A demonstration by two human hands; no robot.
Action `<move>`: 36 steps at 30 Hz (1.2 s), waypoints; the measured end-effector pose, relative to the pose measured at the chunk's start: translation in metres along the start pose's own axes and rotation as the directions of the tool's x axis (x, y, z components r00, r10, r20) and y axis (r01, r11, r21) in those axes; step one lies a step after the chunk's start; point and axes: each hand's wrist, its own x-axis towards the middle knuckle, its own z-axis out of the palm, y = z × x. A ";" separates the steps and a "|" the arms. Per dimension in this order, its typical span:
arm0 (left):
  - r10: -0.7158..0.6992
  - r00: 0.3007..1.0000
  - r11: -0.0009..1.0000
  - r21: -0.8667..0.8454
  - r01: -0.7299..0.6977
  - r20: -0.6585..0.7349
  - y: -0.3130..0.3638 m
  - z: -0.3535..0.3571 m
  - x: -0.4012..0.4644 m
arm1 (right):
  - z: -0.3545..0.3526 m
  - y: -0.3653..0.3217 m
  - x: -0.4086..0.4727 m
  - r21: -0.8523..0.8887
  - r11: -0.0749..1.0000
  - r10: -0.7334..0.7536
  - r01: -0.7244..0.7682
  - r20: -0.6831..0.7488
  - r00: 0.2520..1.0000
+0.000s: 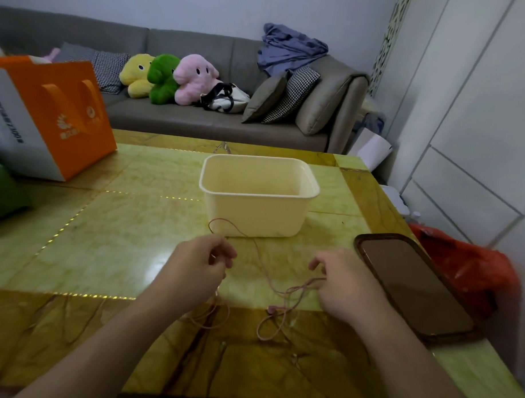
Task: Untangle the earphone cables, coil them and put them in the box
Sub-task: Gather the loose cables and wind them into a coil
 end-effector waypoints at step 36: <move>0.041 0.945 0.721 -0.664 0.197 0.325 0.042 0.003 -0.013 | -0.021 -0.030 -0.016 0.830 0.415 -0.190 0.373 -0.322 0.927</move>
